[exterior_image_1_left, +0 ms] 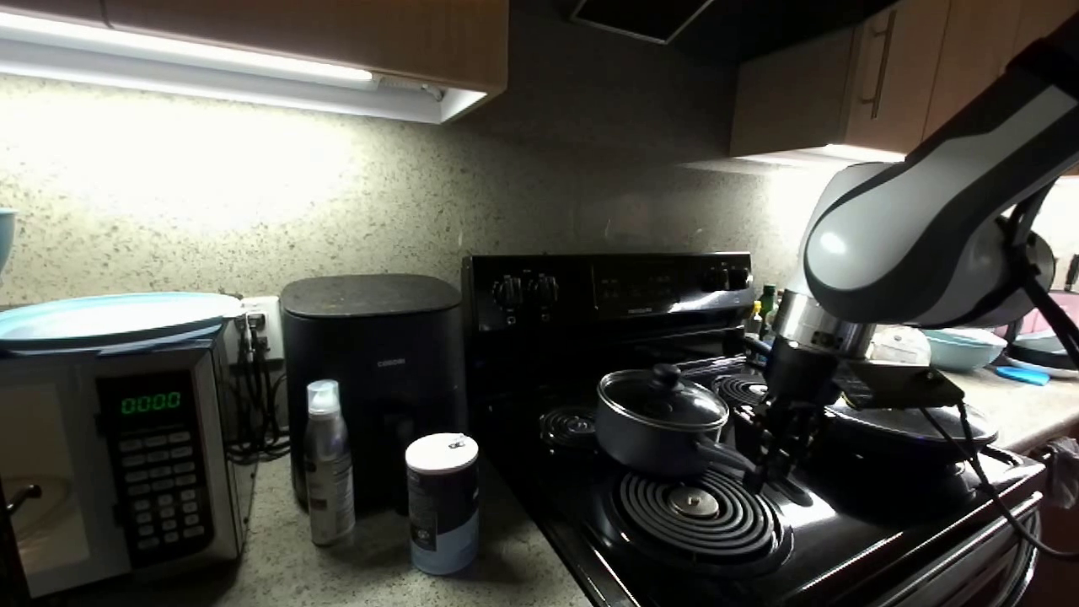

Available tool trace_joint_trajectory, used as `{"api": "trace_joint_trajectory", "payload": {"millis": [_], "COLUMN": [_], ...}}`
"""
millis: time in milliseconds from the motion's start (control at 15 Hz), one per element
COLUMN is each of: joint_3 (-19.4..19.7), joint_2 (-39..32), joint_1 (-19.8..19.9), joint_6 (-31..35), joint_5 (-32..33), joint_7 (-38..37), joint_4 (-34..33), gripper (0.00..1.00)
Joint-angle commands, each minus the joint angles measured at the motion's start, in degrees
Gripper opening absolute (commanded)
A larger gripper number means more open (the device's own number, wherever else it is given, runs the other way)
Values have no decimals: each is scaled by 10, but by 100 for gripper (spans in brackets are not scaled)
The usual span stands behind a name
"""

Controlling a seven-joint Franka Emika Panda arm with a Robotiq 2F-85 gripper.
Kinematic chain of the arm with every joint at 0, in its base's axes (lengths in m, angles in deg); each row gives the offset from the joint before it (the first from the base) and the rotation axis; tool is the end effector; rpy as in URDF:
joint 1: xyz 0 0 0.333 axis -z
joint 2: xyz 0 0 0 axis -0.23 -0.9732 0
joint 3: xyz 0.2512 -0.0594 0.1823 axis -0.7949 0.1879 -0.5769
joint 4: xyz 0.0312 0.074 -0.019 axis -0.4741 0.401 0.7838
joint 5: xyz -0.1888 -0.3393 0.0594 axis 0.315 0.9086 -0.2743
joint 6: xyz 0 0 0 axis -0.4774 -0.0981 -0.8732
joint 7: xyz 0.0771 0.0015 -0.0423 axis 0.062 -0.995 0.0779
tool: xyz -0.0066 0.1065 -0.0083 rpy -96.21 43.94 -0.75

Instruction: Move the black pot forwards.

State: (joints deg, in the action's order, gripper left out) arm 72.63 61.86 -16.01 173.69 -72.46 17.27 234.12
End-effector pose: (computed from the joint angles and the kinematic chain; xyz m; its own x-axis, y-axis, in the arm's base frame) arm 0.4459 0.0250 0.3117 0.9898 -0.0826 0.1163 -0.0678 -0.9897 -0.1262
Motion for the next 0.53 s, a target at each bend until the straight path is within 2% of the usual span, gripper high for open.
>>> {"api": "trace_joint_trajectory", "payload": {"millis": [0,467], "joint_3": [-6,-21], "joint_2": [36,105], "joint_1": [-6,-22], "joint_6": [24,97], "joint_5": [13,46], "joint_7": [10,-1], "joint_4": [55,150], "gripper": [11,11]}}
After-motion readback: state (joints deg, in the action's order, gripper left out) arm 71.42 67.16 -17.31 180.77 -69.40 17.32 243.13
